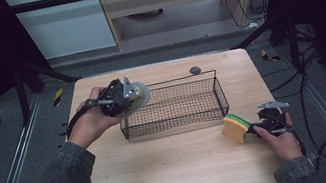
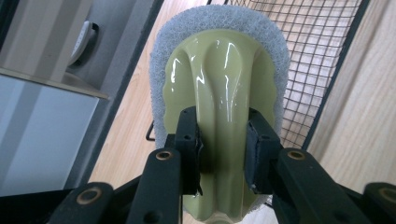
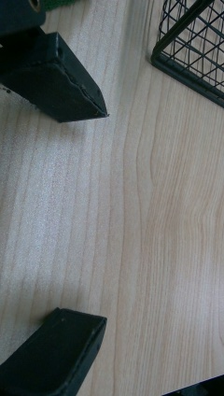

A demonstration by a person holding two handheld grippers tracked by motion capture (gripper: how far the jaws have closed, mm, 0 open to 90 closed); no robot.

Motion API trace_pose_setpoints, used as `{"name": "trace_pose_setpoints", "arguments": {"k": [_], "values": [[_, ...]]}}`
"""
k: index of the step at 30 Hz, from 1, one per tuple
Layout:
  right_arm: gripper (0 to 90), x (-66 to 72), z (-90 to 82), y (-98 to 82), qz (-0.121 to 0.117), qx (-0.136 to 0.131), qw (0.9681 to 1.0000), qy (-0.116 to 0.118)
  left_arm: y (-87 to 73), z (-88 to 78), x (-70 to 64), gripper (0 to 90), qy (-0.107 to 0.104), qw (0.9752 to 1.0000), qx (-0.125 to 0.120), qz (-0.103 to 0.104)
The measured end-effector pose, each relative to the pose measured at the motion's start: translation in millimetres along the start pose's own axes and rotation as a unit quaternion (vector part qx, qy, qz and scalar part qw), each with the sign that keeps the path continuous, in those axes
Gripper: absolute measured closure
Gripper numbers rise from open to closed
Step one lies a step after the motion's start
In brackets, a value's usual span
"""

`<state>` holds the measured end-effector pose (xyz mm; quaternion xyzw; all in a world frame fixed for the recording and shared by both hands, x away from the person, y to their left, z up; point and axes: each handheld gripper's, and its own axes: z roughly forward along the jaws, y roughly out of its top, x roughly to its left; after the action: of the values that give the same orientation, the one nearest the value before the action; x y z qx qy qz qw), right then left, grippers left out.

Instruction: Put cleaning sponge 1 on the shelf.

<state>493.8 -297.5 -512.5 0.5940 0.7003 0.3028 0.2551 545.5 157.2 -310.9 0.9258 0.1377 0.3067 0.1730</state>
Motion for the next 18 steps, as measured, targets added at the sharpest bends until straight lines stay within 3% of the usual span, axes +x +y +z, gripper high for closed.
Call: {"name": "trace_pose_setpoints", "arguments": {"k": [18], "values": [[2.8,0.1,0.1,0.1,0.001,0.0,1.0,0.0,17.6,19.8,-7.2,70.1,0.003,0.9996,-0.004,0.028]]}}
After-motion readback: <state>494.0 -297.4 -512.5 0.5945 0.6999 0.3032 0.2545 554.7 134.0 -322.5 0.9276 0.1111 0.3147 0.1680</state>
